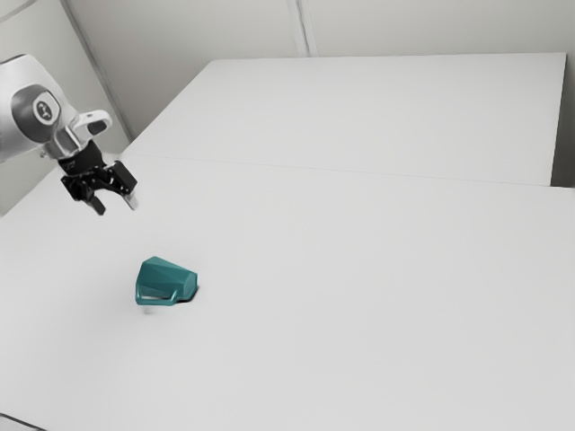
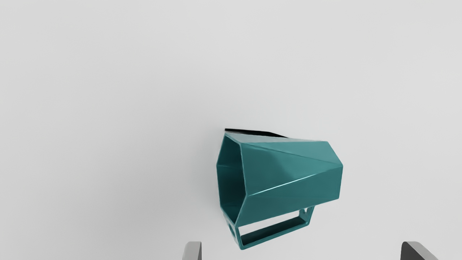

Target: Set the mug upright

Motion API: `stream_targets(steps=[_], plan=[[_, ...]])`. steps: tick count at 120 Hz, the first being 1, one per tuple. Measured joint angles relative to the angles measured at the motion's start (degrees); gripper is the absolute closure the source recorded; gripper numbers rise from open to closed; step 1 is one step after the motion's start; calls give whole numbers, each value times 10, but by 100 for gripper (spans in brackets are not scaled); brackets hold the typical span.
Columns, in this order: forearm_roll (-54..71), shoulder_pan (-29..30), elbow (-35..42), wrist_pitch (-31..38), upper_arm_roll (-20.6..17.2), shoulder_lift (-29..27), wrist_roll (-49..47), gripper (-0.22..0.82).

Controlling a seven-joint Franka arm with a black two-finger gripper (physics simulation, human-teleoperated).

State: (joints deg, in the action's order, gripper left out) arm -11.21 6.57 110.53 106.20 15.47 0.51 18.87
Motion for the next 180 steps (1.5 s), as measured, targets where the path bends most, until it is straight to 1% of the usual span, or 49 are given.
stream_targets(steps=[22, 56, 76, 93, 143, 160, 180], plan=[[-56, 39, 19, 8, -1, 43, 31, 0], [-134, 56, 61, -8, -3, 74, 100, 0], [-165, 60, 60, -14, -5, 102, 133, 0], [-196, 75, 60, -20, -13, 124, 159, 0], [-296, 90, 59, -35, -25, 164, 212, 0], [-319, 92, 60, -38, -25, 166, 222, 10], [-333, 105, 59, -44, -25, 166, 232, 30]])
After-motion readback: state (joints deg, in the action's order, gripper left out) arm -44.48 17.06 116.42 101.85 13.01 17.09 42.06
